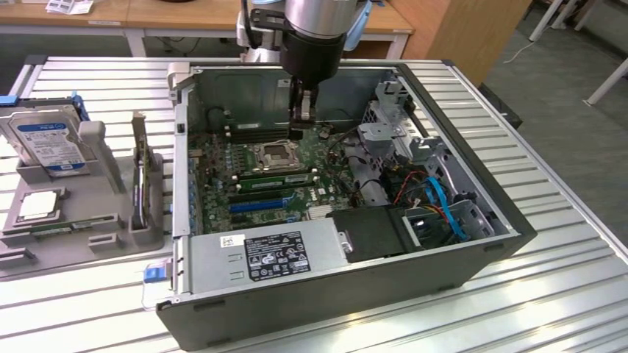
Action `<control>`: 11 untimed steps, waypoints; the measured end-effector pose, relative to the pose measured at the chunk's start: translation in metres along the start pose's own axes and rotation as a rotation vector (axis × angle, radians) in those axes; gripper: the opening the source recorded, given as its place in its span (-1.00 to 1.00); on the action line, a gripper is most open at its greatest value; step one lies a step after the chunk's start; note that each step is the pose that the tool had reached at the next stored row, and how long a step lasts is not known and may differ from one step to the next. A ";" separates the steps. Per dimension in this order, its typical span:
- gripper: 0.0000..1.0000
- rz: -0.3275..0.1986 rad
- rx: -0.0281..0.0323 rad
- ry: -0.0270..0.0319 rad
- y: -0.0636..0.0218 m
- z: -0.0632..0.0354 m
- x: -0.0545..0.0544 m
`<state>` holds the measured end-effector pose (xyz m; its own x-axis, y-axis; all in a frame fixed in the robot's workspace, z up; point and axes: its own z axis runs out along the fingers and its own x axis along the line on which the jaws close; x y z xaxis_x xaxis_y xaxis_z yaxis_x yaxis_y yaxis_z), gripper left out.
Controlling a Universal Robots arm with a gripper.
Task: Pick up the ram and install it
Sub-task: 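Press down the ram until it locks into place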
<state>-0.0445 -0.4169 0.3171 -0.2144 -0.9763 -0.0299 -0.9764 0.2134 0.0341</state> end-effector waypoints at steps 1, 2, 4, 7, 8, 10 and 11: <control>-0.80 0.015 0.0004 -0.0005 0.0000 0.0000 0.000; -0.80 0.029 0.0008 -0.0010 0.0000 0.0000 0.000; -0.80 0.059 0.0017 -0.0020 0.0000 0.0001 0.000; -0.80 0.104 0.0031 -0.0035 0.0000 0.0002 0.000; -0.80 0.119 0.0035 -0.0040 0.0000 0.0002 0.000; -0.80 0.149 0.0044 -0.0050 0.0000 0.0003 0.000; -0.80 0.163 0.0048 -0.0056 0.0000 0.0003 0.000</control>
<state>-0.0445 -0.4169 0.3168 -0.3702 -0.9285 -0.0299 -0.9287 0.3692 0.0341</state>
